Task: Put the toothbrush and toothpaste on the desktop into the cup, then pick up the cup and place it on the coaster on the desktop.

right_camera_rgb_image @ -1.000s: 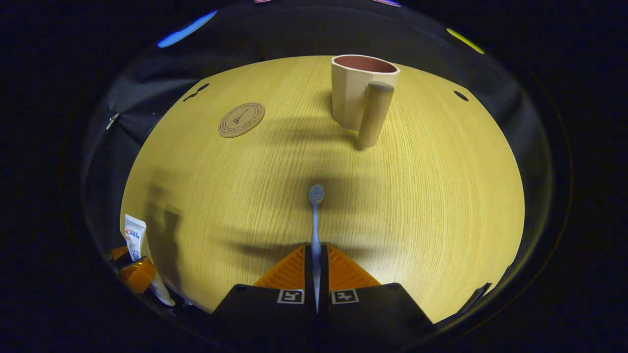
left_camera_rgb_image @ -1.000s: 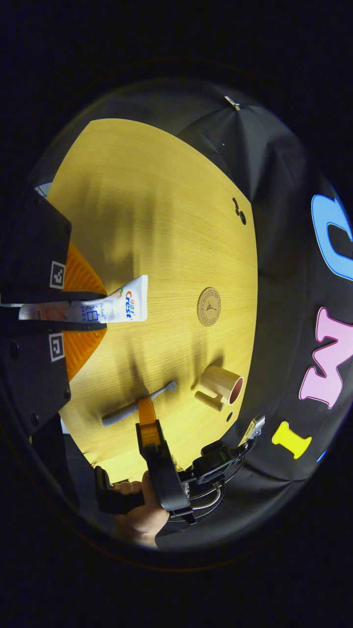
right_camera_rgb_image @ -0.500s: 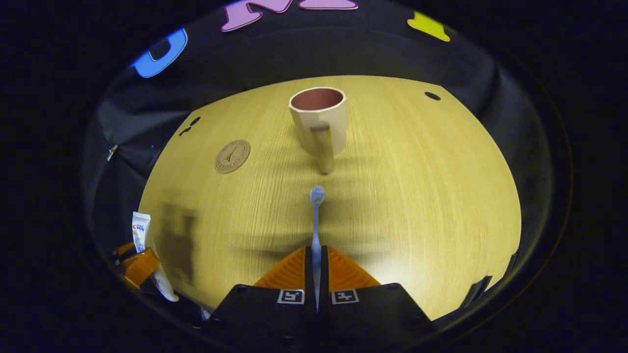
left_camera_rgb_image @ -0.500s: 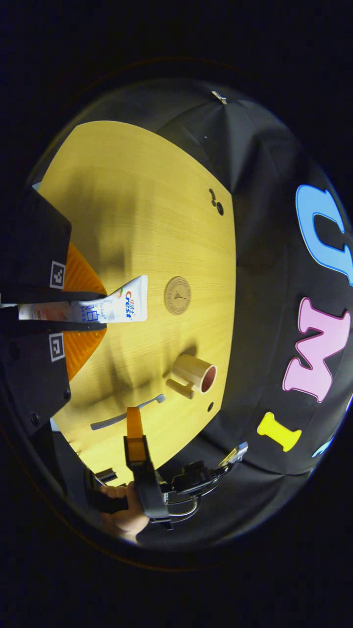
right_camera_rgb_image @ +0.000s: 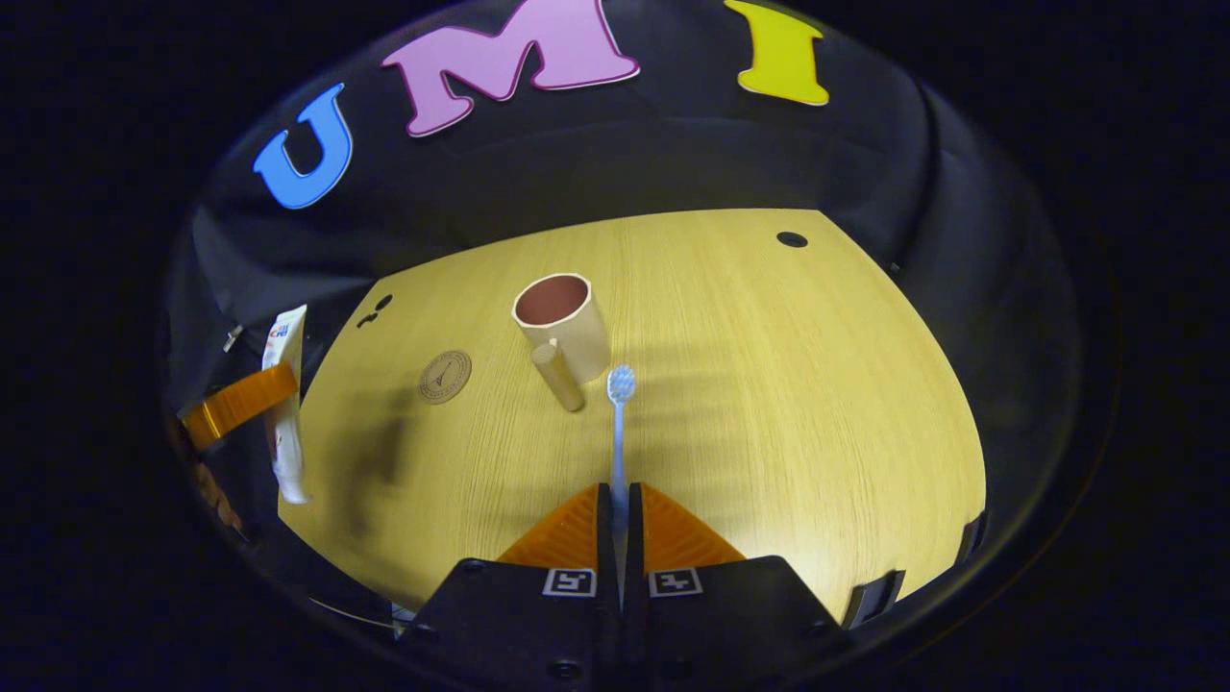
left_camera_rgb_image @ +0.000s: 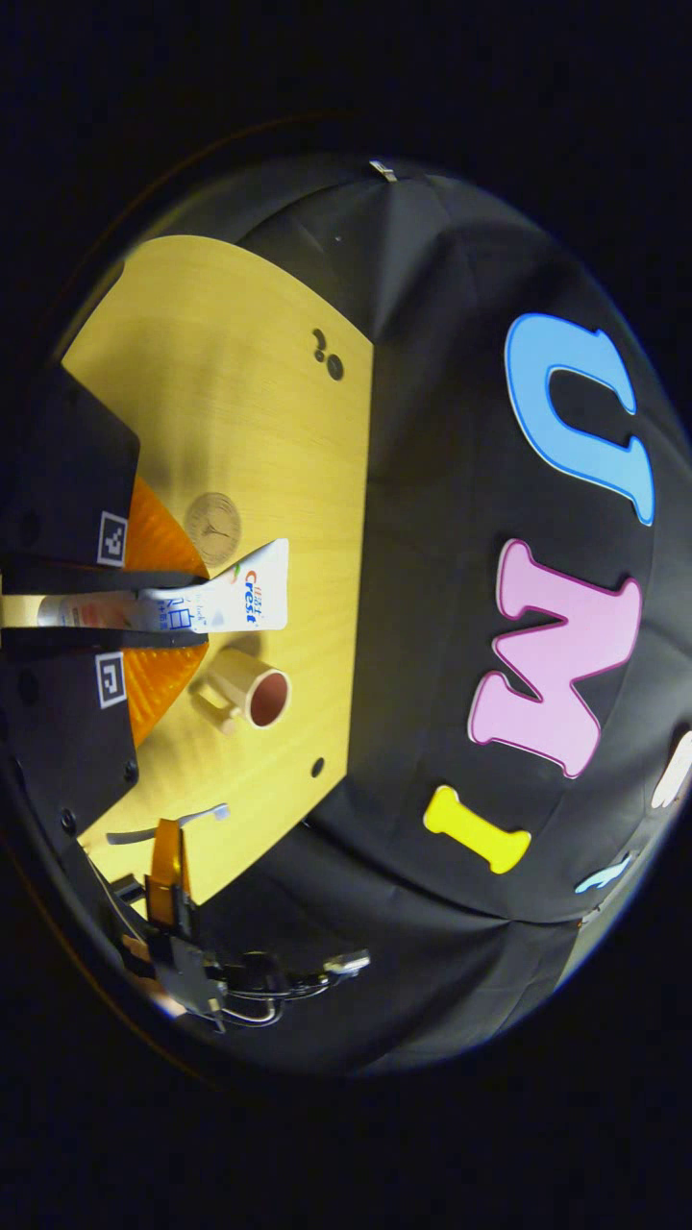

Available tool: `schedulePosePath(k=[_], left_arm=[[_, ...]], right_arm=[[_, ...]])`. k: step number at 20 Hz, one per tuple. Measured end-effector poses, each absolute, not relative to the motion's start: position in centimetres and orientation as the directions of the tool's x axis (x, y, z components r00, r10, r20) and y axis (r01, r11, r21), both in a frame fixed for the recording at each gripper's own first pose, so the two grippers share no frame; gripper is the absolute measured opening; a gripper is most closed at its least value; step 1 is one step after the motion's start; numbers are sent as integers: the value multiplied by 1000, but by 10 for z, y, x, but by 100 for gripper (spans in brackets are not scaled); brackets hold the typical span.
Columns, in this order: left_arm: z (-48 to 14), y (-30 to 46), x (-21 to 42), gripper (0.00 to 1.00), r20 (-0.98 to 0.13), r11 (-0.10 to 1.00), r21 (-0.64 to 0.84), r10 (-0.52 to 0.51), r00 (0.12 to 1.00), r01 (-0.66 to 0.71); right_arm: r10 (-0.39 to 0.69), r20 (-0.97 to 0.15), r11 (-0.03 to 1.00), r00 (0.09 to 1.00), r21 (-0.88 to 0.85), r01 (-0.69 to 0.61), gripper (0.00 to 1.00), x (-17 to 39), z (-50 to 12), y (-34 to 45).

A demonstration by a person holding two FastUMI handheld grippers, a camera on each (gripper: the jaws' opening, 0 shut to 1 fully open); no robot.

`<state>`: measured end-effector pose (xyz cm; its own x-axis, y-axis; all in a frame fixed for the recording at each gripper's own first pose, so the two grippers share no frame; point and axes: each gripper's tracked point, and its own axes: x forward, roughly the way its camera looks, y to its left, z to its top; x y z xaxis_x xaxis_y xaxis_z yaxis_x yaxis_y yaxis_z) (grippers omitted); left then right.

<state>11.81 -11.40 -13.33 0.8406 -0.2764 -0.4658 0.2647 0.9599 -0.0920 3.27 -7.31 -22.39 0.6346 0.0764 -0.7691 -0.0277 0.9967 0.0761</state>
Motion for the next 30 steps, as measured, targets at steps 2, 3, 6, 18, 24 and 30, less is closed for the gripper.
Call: schedulePosePath(k=[2,3,6,18,24,30], left_arm=[[-121,-133,142,18,-419,951,-99,-307,855,293],[-117,-143,154,18,-398,947,-105,-321,859,305],[-106,-176,193,18,-322,930,-142,-368,872,340],[-138,-274,315,18,-175,868,-110,-497,850,485],[-173,-280,331,20,-191,874,-68,-485,853,482],[-205,-278,325,27,-250,858,27,-492,834,514]], right_arm=[[91,-764,995,638,99,-23,5,27,-220,-83],[97,-762,994,641,108,-22,5,27,-218,-88],[107,-781,990,616,143,10,5,18,-226,-102],[180,-859,970,479,237,60,5,-5,-265,-128],[186,-870,968,456,241,66,5,3,-269,-134],[217,-878,965,427,260,43,5,8,-287,-120]])
